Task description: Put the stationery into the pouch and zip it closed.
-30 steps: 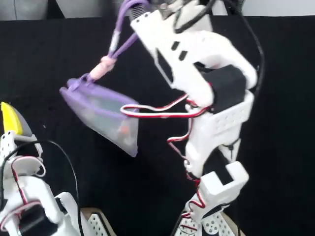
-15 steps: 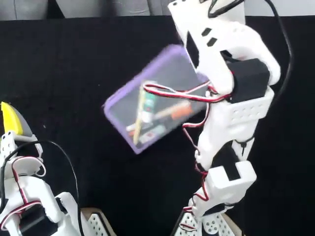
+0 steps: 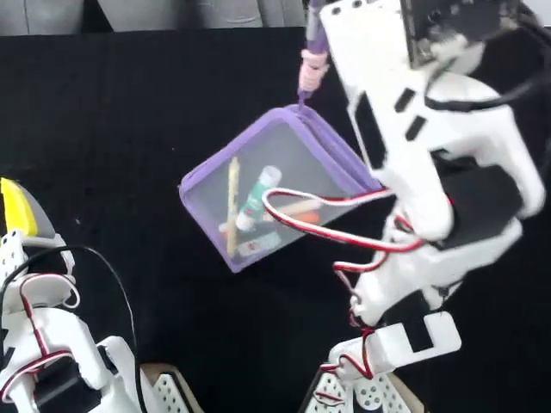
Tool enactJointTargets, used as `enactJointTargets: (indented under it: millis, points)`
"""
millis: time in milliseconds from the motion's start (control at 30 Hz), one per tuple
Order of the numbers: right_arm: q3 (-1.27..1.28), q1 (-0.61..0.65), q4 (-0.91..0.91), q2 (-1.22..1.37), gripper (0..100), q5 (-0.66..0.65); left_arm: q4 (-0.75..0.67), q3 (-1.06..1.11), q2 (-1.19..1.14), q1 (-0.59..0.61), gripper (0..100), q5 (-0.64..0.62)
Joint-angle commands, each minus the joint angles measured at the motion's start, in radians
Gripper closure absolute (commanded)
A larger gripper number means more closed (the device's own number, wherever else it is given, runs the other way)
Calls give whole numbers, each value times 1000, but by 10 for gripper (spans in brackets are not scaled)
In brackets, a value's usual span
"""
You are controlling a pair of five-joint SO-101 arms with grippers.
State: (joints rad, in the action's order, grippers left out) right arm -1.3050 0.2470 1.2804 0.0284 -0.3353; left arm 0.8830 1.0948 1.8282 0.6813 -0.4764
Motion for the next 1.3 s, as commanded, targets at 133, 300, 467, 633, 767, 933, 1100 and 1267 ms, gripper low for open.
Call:
enactJointTargets:
  millis: [133, 300, 467, 633, 767, 933, 1100, 1267]
  points:
    - [128, 226, -276, -42, 987, -2, -17, -7, -3, 13, 811, -9]
    - [38, 313, -201, -44, 987, -2, 55, -54, -3, 13, 808, -6]
    - [-97, 321, -2, -44, 987, -2, 127, -137, -3, 2, 807, 32]
    - [-265, 319, 207, -44, 987, -2, 138, -237, -3, 1, 807, 117]
    - [-367, 319, 331, -45, 987, -2, 132, -297, -3, -5, 807, 153]
    - [-352, 321, 425, -117, 987, 6, 210, -386, -3, -246, 807, 315]
    - [-349, 321, 462, -200, 987, 8, 385, -483, -3, -565, 807, 485]
    - [-349, 321, 480, -254, 987, 8, 520, -572, -3, -773, 807, 608]
